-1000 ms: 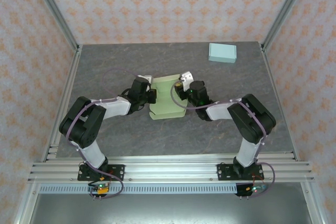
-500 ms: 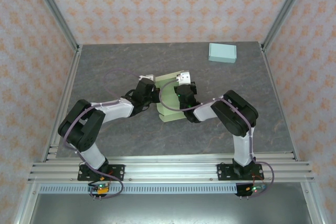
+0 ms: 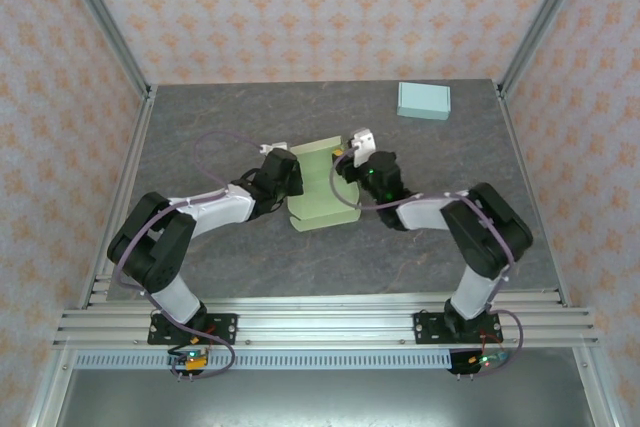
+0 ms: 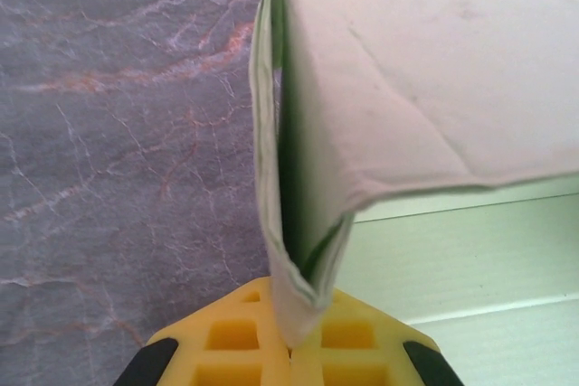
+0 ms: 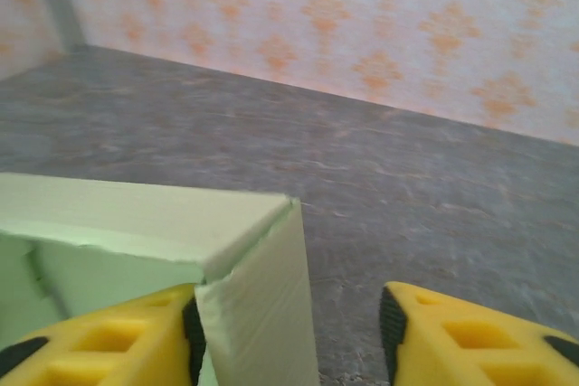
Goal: Fold the paper box
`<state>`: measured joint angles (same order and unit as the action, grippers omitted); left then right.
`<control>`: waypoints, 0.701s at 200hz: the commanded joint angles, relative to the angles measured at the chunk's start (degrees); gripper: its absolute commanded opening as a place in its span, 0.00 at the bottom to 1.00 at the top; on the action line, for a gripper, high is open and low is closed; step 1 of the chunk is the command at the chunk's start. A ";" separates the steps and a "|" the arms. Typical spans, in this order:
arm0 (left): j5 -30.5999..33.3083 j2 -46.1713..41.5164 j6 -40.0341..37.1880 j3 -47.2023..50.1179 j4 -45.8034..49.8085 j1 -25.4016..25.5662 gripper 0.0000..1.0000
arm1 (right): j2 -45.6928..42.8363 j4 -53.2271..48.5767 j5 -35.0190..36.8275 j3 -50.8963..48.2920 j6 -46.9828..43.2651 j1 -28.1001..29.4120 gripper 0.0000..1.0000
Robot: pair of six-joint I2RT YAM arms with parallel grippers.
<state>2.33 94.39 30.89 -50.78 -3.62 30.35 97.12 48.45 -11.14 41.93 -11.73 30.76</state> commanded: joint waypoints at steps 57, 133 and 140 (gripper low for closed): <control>-2.44 -2.03 -16.04 -3.07 2.58 -3.03 0.00 | -9.94 -43.78 -47.08 10.26 -25.23 -15.44 0.63; -12.10 -4.03 -22.62 -3.12 1.16 -3.85 0.00 | -1.68 -50.32 -45.97 18.27 -31.48 -14.62 0.84; -12.47 -4.12 -22.80 -3.17 1.20 -3.86 0.00 | -0.92 -51.78 -45.58 19.22 -32.30 -13.93 0.84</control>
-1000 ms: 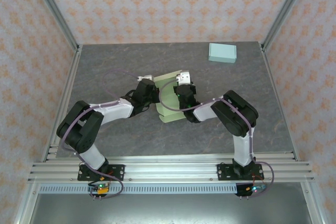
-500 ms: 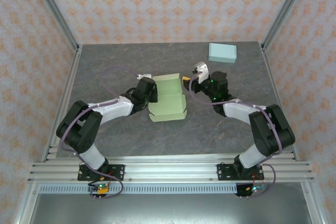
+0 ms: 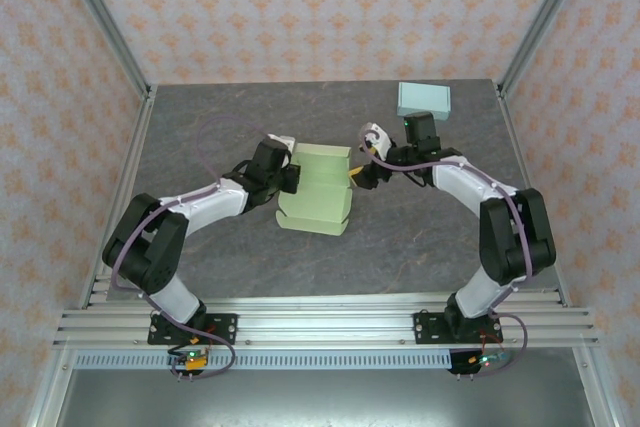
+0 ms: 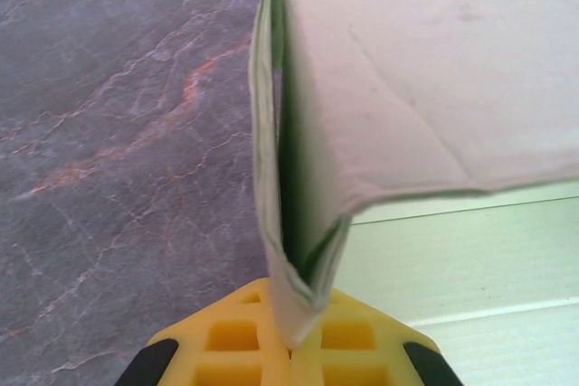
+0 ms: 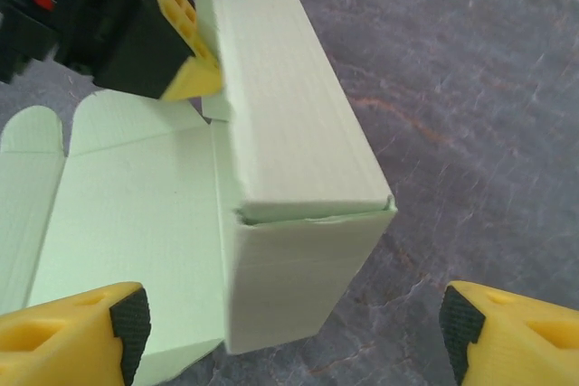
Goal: Fold the paper box
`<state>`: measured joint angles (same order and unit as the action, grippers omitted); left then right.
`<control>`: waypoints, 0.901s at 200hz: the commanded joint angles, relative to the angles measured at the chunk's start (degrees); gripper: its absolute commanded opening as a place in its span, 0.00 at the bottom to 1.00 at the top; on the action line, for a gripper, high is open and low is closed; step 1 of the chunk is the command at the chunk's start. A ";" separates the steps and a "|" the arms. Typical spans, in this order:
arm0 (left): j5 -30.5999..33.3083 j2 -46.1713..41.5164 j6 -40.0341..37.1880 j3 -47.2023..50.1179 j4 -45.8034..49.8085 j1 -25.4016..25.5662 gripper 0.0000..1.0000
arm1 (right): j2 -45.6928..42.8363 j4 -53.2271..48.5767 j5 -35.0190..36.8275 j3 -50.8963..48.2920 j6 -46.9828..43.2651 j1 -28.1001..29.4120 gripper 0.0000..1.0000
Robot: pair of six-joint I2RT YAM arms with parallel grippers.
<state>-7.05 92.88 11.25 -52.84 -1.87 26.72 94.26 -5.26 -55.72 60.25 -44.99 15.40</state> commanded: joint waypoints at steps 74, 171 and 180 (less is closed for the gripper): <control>-5.23 -3.56 -1.53 -0.42 -0.89 -0.31 0.00 | 7.02 2.61 -2.15 3.50 5.55 5.30 0.44; 1.68 -1.59 6.57 0.38 -0.32 -1.23 0.00 | -2.07 21.28 -0.72 -8.48 20.73 3.77 0.92; 1.38 -1.44 9.15 0.84 -1.59 -1.32 0.00 | -4.25 24.08 1.63 -10.13 23.05 3.66 0.99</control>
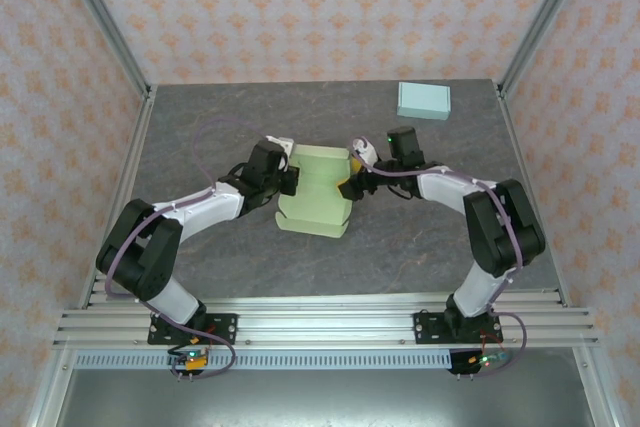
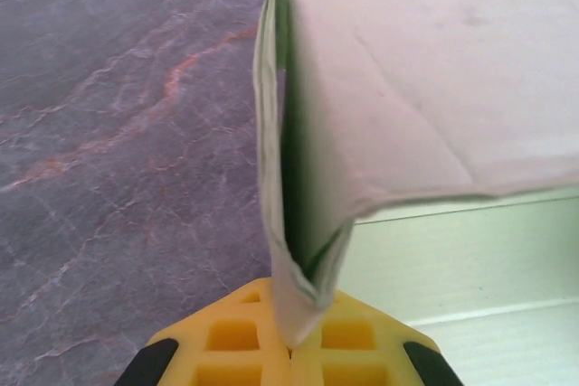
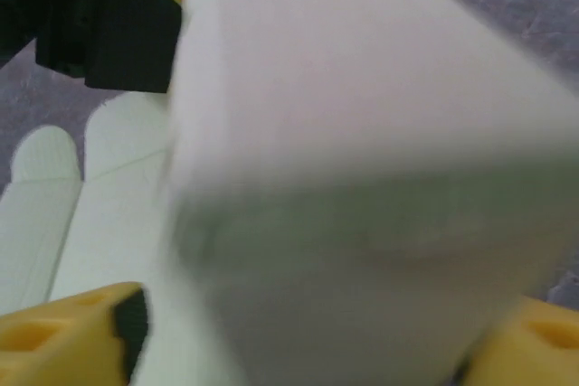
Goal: Fold the paper box
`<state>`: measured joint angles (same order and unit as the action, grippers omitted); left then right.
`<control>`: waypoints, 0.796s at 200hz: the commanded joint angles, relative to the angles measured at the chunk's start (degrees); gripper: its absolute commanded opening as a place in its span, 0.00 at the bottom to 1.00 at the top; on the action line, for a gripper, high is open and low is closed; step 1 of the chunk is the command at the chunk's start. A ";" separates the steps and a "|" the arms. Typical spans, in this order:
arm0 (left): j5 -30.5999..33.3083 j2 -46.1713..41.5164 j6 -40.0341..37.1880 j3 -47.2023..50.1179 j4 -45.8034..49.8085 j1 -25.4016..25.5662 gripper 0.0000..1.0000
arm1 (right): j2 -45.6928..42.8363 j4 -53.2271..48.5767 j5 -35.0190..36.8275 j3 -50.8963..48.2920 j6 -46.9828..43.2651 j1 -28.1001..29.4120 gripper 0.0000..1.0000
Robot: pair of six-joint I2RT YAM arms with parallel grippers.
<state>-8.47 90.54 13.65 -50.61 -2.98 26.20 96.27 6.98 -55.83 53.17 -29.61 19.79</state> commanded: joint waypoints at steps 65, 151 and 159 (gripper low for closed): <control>3.35 2.18 32.12 -0.68 -4.40 -1.48 0.00 | -22.60 10.47 36.71 -6.18 45.51 -2.96 0.99; 10.16 3.02 50.92 -2.73 -3.03 -1.42 0.00 | -22.09 3.44 33.84 -6.95 77.99 10.29 0.86; 9.78 3.33 51.95 -2.83 -3.57 -1.43 0.00 | -21.21 3.52 33.92 -7.02 78.76 10.83 0.85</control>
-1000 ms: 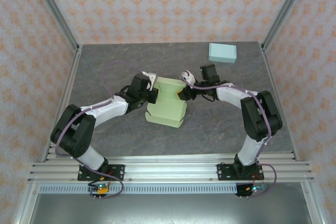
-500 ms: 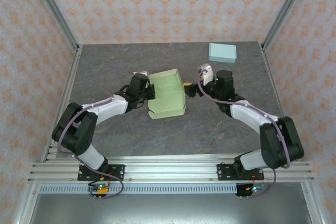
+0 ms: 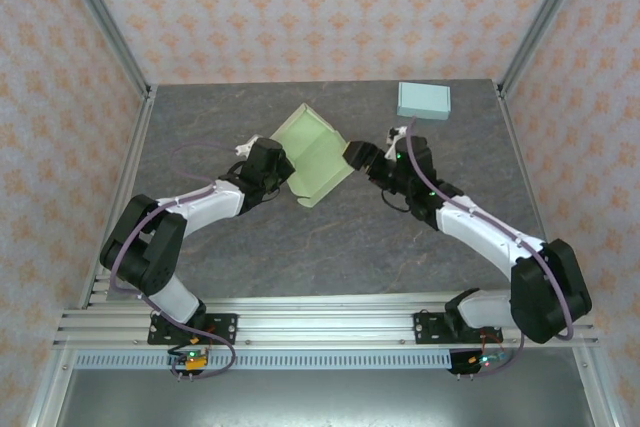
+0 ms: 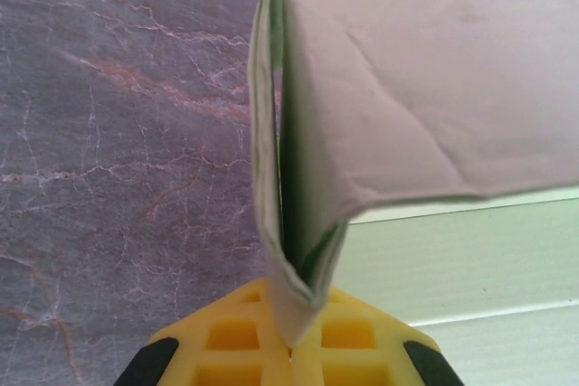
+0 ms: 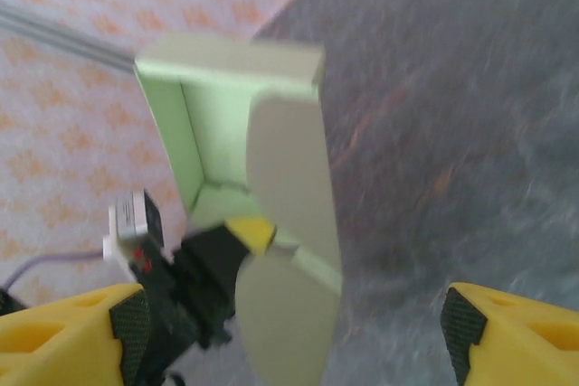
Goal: Fold the paper box
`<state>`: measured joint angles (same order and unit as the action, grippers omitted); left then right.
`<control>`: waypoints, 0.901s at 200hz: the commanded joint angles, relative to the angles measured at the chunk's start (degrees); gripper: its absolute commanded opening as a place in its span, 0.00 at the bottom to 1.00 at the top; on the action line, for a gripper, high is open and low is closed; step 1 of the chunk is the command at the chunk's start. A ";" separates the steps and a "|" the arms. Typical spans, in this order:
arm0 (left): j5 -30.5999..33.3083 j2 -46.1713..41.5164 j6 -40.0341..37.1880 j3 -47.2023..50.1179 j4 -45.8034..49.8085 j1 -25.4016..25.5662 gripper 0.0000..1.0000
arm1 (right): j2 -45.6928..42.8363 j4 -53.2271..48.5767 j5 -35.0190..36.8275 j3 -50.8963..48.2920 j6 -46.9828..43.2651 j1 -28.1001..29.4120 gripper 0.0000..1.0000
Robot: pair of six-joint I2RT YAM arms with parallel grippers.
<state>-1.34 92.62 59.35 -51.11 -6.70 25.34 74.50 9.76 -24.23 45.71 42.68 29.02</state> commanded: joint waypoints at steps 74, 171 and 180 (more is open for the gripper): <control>-1.38 1.79 10.83 -0.99 -6.77 -0.34 0.00 | 13.20 2.75 -0.58 9.76 5.88 4.49 0.40; -4.76 -13.58 -1.38 10.97 -8.32 -1.81 0.66 | 18.35 -34.76 4.95 30.70 -40.15 1.22 0.06; -4.37 -16.59 -4.94 11.34 -5.11 -2.09 0.70 | 19.04 -40.86 8.06 33.66 -47.05 1.26 0.07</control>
<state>-6.04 83.70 63.79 -40.77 -15.92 24.27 92.55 -12.12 -22.13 70.57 20.88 30.50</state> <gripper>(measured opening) 0.659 0.067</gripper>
